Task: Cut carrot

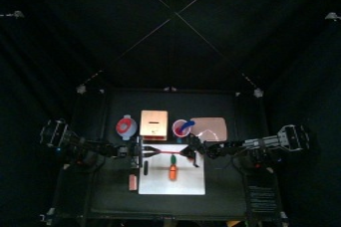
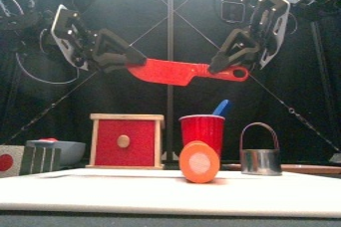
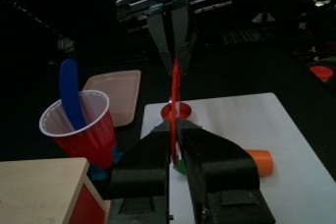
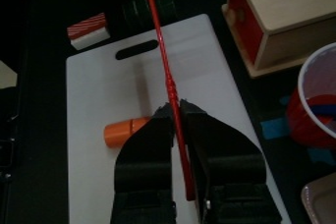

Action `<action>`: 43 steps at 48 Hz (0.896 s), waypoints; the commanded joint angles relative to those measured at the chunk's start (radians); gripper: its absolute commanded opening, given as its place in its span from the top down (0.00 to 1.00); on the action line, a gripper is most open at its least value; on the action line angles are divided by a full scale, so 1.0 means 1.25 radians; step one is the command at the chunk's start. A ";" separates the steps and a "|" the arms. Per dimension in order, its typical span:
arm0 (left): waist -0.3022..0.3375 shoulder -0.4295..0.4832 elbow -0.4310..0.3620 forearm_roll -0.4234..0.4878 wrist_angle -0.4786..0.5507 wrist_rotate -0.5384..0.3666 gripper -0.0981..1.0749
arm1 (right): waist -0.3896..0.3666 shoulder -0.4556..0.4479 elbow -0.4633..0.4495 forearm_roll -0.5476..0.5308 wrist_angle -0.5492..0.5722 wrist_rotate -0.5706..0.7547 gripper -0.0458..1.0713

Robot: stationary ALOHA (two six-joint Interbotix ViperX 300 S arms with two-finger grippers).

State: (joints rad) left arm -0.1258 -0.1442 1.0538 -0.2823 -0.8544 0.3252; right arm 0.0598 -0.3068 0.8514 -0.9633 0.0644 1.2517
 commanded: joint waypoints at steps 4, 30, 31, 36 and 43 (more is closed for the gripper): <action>-0.001 0.000 -0.009 0.011 -0.006 0.004 0.53 | 0.005 -0.005 0.009 0.009 0.032 0.002 0.64; -0.117 0.166 -0.064 0.016 -0.006 -0.002 0.56 | 0.180 -0.004 0.054 0.129 0.079 0.001 0.68; -0.120 0.173 -0.069 0.013 -0.006 -0.002 0.56 | 0.188 -0.002 0.055 0.133 0.081 0.002 0.68; -0.137 0.212 -0.092 -0.005 -0.005 -0.001 0.56 | 0.215 0.006 0.055 0.151 0.098 0.002 0.68; -0.156 0.250 -0.113 -0.021 0.010 -0.002 0.56 | 0.237 0.042 0.055 0.177 0.108 0.002 0.68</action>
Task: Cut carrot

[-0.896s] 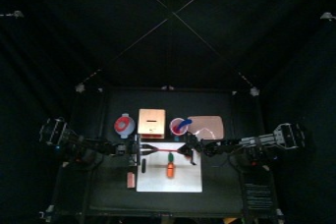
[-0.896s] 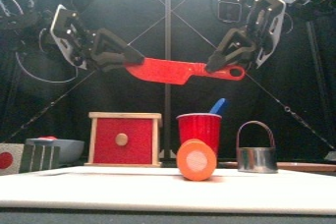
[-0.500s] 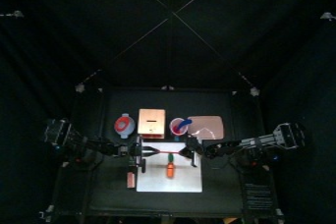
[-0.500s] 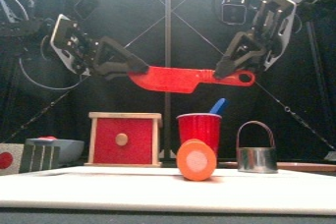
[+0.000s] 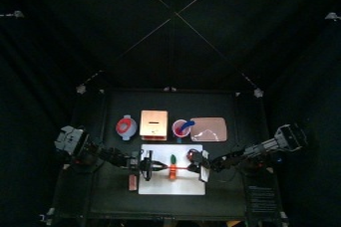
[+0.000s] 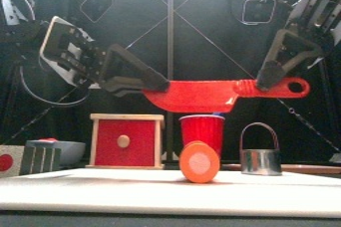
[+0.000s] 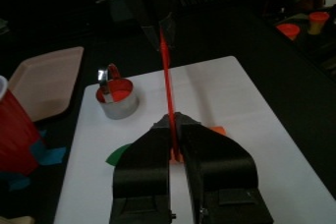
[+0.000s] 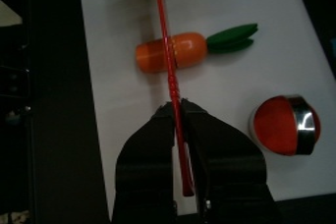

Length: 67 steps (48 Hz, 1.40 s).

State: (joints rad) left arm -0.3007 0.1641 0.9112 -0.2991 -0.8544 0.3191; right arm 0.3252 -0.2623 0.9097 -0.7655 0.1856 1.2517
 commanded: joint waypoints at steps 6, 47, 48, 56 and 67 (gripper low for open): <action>-0.022 0.016 -0.010 -0.033 0.043 0.004 0.56 | 0.034 0.042 0.004 0.037 0.018 0.001 0.68; -0.036 0.015 -0.026 -0.052 0.099 0.007 0.56 | 0.059 0.053 -0.037 0.036 0.072 0.001 0.68; -0.037 0.016 -0.026 -0.052 0.101 0.007 0.56 | 0.060 0.055 -0.037 0.037 0.072 0.001 0.68; -0.036 0.028 -0.028 -0.055 0.107 0.010 0.56 | 0.059 0.064 -0.038 0.033 0.091 0.000 0.68; -0.029 0.029 -0.023 -0.056 0.108 0.018 0.56 | 0.055 0.066 -0.038 0.029 0.121 0.000 0.68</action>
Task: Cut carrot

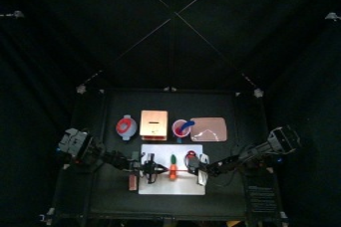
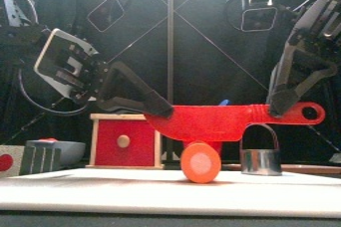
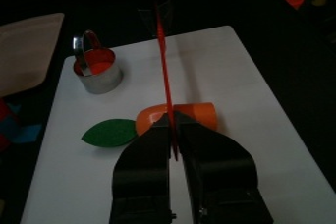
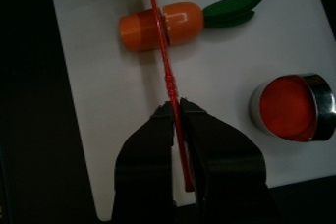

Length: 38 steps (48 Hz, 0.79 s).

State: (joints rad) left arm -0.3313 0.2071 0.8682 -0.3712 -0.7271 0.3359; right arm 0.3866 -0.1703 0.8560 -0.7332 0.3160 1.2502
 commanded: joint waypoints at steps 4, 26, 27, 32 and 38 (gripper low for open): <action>-0.005 -0.004 0.011 0.001 0.009 0.007 0.56 | 0.006 -0.007 0.005 0.004 0.017 0.001 0.68; -0.005 0.006 0.015 -0.007 0.039 0.006 0.56 | 0.006 0.017 0.005 0.004 0.017 0.001 0.68; -0.004 0.009 0.016 -0.007 0.040 0.007 0.56 | 0.007 0.021 0.005 0.004 0.018 0.001 0.68; -0.005 0.017 0.013 -0.007 0.058 0.006 0.56 | 0.010 0.036 0.004 0.006 0.017 0.002 0.68; -0.005 0.025 0.009 -0.007 0.096 0.004 0.56 | 0.012 0.056 0.001 0.007 0.017 0.001 0.68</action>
State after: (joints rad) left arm -0.3283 0.2378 0.8621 -0.3789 -0.6519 0.3405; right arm 0.3866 -0.1028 0.8483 -0.7332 0.3191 1.2487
